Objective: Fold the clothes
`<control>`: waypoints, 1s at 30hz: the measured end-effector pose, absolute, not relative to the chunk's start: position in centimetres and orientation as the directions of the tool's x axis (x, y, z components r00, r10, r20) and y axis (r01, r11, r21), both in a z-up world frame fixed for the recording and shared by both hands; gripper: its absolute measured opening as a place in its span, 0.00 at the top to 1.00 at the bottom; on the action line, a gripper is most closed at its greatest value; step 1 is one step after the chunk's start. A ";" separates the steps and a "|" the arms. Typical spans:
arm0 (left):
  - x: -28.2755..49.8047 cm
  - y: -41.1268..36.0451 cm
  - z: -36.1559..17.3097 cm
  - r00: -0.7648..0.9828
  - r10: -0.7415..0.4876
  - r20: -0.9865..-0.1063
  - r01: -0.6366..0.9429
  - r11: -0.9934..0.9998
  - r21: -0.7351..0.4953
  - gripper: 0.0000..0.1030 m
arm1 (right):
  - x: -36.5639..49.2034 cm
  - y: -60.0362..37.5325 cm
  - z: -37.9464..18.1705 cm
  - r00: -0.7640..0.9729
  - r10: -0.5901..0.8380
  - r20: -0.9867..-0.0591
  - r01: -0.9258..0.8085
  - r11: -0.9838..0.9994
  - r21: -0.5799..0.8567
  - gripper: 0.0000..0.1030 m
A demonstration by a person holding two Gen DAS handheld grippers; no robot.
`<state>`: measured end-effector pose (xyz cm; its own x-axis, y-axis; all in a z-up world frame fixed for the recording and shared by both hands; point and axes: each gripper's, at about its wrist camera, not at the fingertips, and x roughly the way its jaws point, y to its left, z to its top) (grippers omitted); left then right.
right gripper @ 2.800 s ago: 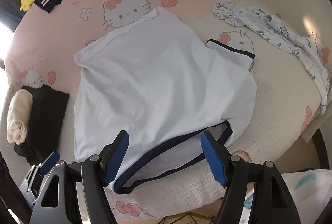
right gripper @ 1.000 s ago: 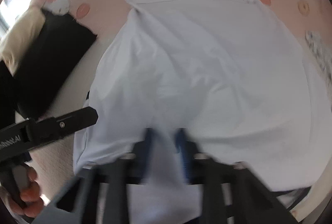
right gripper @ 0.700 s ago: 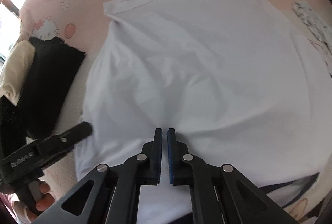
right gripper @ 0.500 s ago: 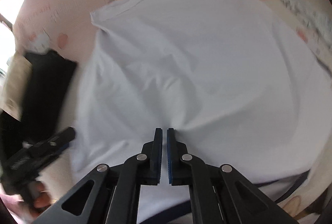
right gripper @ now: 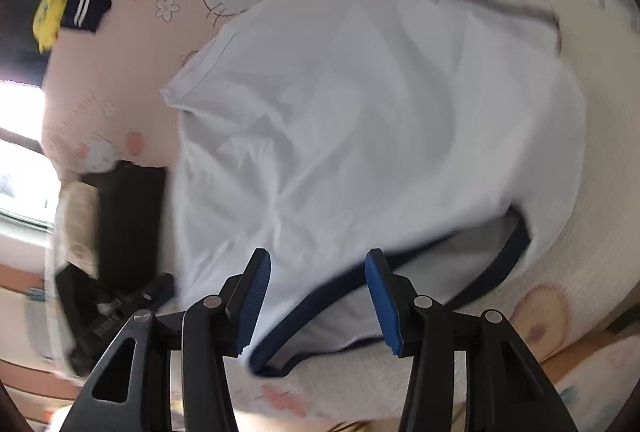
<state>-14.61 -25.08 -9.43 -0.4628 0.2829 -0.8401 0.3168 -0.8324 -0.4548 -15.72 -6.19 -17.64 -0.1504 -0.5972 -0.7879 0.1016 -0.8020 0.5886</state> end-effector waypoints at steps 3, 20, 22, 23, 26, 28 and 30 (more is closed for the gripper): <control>-14.6 -23.4 -8.5 -0.466 0.263 -0.845 0.270 -0.867 -0.419 0.42 | -15.3 -5.9 -18.9 -0.100 -0.656 -0.749 0.040 -0.754 0.655 0.52; -19.1 -14.7 -6.7 -0.402 0.155 -0.902 0.057 -0.979 -0.194 0.42 | -15.7 -7.3 -18.3 -0.118 -0.802 -0.586 0.004 -0.590 0.807 0.84; -19.0 -14.8 -5.8 -0.416 0.117 -0.902 0.067 -0.985 -0.158 0.42 | -16.1 -7.8 -17.9 -0.108 -0.815 -0.570 0.015 -0.574 0.819 0.84; -18.9 -14.6 -5.3 -0.423 0.102 -0.901 0.059 -0.989 -0.139 0.42 | -16.2 -7.9 -17.7 -0.106 -0.812 -0.574 0.018 -0.579 0.815 0.84; -18.2 -14.8 -4.1 -0.429 0.101 -0.898 0.051 -0.989 -0.136 0.42 | -16.2 -7.7 -17.0 -0.107 -0.824 -0.556 0.017 -0.561 0.828 0.84; -17.8 -13.7 -4.3 -0.429 0.184 -0.884 0.028 -0.976 -0.217 0.42 | -16.4 -7.5 -16.8 -0.107 -0.844 -0.526 0.006 -0.529 0.849 0.84; -18.1 -12.5 -5.1 -0.403 0.241 -0.883 0.004 -0.964 -0.265 0.42 | -16.5 -7.2 -16.5 -0.113 -0.860 -0.498 -0.005 -0.500 0.866 0.84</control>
